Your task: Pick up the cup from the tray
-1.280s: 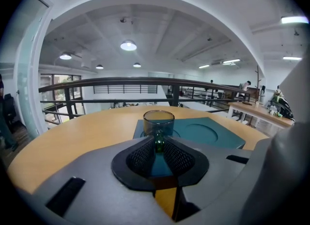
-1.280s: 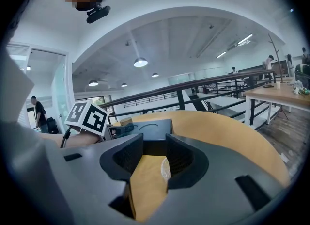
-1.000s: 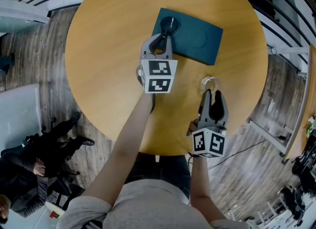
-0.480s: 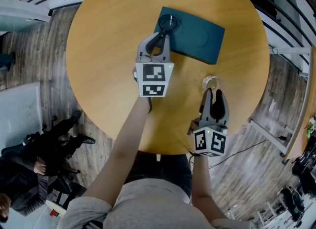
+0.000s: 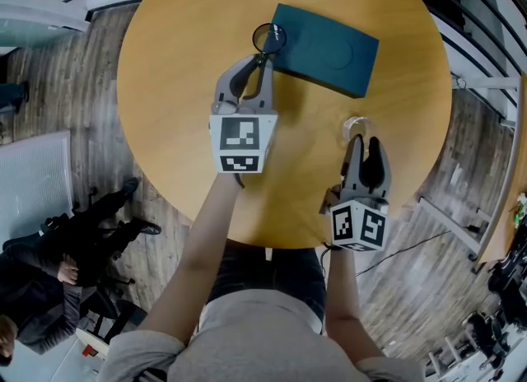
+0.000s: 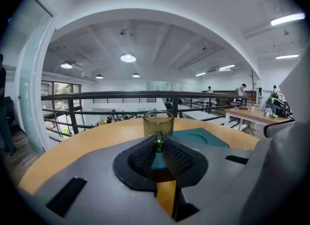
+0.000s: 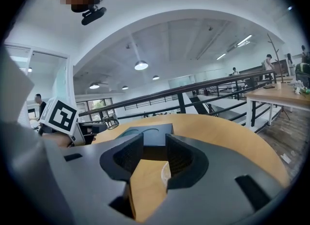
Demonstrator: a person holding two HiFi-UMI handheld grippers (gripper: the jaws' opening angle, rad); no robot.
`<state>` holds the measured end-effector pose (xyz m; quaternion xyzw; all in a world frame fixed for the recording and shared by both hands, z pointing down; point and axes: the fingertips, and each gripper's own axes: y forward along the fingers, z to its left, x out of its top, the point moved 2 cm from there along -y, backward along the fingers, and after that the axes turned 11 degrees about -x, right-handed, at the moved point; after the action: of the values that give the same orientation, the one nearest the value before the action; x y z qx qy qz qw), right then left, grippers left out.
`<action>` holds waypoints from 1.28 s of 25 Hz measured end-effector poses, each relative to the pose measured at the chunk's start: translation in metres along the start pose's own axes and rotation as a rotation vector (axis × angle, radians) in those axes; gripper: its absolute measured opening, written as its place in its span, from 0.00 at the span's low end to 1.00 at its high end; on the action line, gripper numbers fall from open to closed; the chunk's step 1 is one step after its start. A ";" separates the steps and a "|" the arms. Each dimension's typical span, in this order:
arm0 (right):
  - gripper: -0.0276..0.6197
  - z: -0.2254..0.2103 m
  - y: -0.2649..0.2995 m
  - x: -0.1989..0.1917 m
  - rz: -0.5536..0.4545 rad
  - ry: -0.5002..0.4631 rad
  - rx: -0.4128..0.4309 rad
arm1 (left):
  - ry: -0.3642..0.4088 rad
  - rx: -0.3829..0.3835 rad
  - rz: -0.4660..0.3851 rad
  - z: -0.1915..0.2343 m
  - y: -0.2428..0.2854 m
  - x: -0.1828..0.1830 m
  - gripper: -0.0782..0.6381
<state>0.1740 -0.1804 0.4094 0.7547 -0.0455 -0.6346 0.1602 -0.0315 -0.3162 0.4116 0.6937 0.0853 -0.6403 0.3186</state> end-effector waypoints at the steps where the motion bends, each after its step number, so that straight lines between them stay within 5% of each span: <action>1: 0.25 0.001 -0.002 0.001 -0.004 0.000 0.004 | 0.001 0.002 -0.005 -0.001 -0.007 0.001 0.17; 32: 0.25 0.022 -0.041 -0.020 0.017 -0.009 0.044 | -0.047 0.051 0.118 -0.027 -0.104 -0.080 0.17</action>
<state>0.1428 -0.1404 0.4126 0.7546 -0.0669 -0.6356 0.1487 -0.0771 -0.1966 0.4513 0.6901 0.0204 -0.6385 0.3400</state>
